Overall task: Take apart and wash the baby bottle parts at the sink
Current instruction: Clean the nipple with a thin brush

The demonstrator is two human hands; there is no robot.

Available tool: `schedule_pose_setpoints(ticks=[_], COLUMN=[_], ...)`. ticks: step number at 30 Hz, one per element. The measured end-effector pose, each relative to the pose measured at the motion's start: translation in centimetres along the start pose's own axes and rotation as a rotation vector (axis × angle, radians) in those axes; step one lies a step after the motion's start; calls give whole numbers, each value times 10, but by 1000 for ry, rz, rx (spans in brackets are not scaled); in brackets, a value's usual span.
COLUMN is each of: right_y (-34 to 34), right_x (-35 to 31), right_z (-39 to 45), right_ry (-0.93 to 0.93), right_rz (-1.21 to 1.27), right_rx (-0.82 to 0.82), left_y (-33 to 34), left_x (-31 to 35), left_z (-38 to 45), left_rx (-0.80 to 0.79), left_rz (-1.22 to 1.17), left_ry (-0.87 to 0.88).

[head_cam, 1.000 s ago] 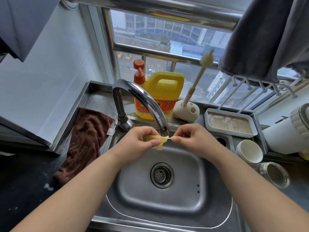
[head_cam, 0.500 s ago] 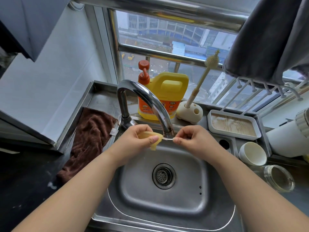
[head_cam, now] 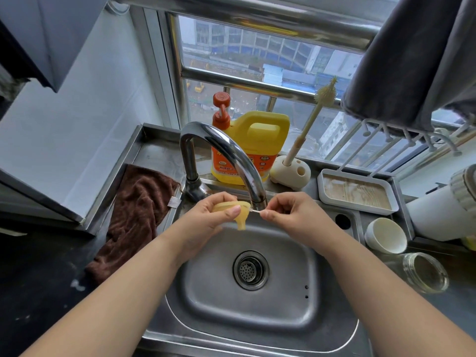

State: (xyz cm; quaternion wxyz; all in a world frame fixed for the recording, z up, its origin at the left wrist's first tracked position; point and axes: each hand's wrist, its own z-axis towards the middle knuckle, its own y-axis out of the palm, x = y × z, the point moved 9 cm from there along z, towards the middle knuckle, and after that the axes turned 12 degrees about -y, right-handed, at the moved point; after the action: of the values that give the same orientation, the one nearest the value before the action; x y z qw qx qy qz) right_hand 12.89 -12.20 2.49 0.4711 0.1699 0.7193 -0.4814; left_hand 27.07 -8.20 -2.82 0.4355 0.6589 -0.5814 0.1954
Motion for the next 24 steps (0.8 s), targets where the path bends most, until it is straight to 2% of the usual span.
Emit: schedule_pose_setpoints(ticks=[5,11,19,24], right_y=[4,12,9,5], right_x=[-2,-2,-5,-4], right_z=[-2,-3,-3,0], right_ry=[3,12,-1,-8], right_rz=[-45,-105,-129,-96], right_rx=[-23,-26,-10,1], left_y=[6,6,15,18], left_x=[3,8,14,22], left_z=[-1,3,5,1], left_rx=[-16,81,121,140], left_rz=[232,395,650,676], left_ry=[-6,45,111,202])
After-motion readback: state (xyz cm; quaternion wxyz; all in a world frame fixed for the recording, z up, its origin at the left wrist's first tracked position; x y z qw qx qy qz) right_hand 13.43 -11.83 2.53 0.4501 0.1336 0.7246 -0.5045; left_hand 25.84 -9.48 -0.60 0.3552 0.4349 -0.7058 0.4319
